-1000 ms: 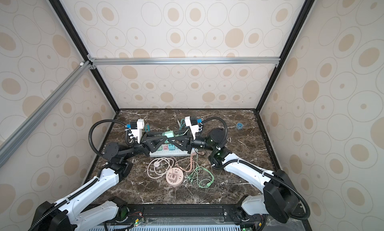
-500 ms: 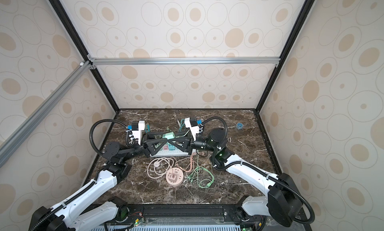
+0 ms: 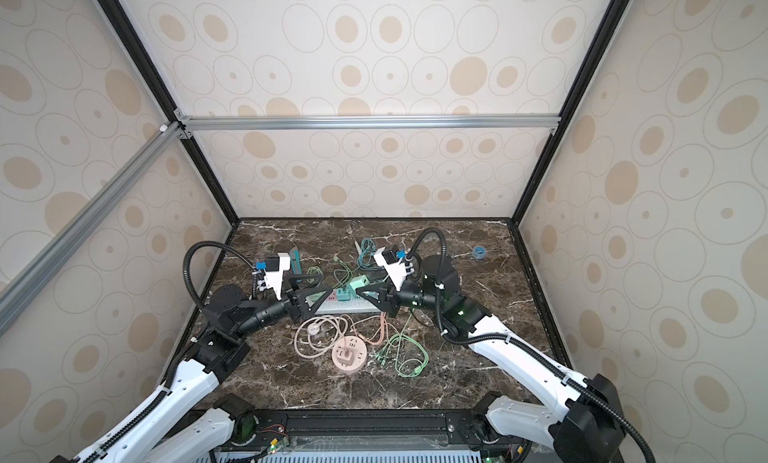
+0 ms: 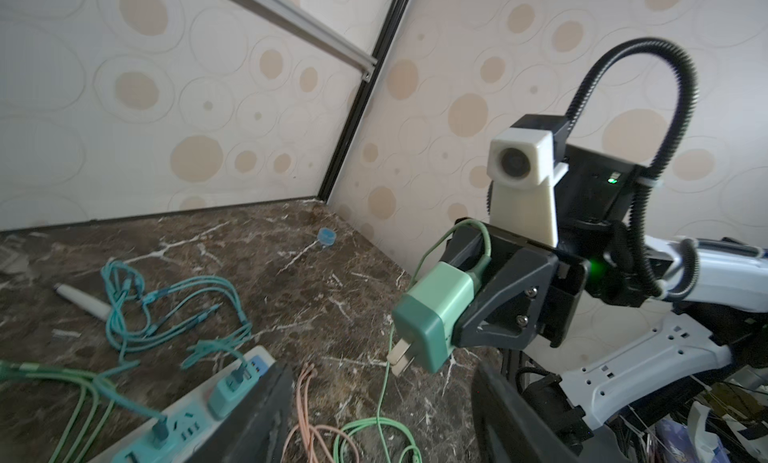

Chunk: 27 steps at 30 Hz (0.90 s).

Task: Insert the plug
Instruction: 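Open the left gripper while the right gripper lowers the green charger toward the round socket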

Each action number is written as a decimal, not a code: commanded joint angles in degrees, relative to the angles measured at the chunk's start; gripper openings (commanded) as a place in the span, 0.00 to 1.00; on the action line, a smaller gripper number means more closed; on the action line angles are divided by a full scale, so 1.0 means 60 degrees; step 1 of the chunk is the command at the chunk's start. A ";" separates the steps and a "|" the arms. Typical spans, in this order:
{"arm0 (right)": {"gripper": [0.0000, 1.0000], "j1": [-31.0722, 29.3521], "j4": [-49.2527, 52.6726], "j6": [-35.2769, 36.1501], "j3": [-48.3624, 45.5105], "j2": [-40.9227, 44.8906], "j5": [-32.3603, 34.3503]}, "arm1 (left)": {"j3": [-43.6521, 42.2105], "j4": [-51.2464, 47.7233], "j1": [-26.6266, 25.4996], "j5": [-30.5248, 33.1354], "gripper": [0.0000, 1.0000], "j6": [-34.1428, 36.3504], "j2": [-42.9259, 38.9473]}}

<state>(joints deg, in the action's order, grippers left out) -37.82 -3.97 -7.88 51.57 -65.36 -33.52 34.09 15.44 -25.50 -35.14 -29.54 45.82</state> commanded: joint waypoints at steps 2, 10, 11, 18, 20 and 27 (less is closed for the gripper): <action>0.18 0.0010 0.2856 0.1832 0.0649 -0.0101 0.0968 | -0.0152 -0.1599 0.0033 0.1003 0.67 0.0317 -0.0123; 0.18 -0.0447 0.4105 0.2666 0.0935 -0.0992 0.1682 | -0.0248 -0.3602 0.0030 0.2719 0.50 0.0243 0.0465; 0.18 -0.0634 0.4304 0.2835 0.1037 -0.1187 0.1846 | -0.0193 -0.3868 0.0031 0.2813 0.48 0.0261 0.0647; 0.17 -0.1102 0.4732 0.3163 0.1325 -0.1992 0.1743 | -0.0236 -0.4588 -0.0052 0.2784 0.43 0.0127 0.1672; 0.17 -0.1184 0.4756 0.3174 0.1311 -0.2132 0.1780 | -0.0446 -0.4527 -0.0072 0.2780 0.42 -0.0007 0.1555; 0.17 -0.1634 0.5059 0.3409 0.1500 -0.2978 0.2295 | -0.1164 -0.4065 -0.0130 0.2011 0.41 -0.0644 0.1847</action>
<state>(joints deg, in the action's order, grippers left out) -46.33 24.43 10.55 58.65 -81.36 -21.17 28.16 -9.87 -25.74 -20.14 -30.79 55.70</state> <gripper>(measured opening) 0.286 0.413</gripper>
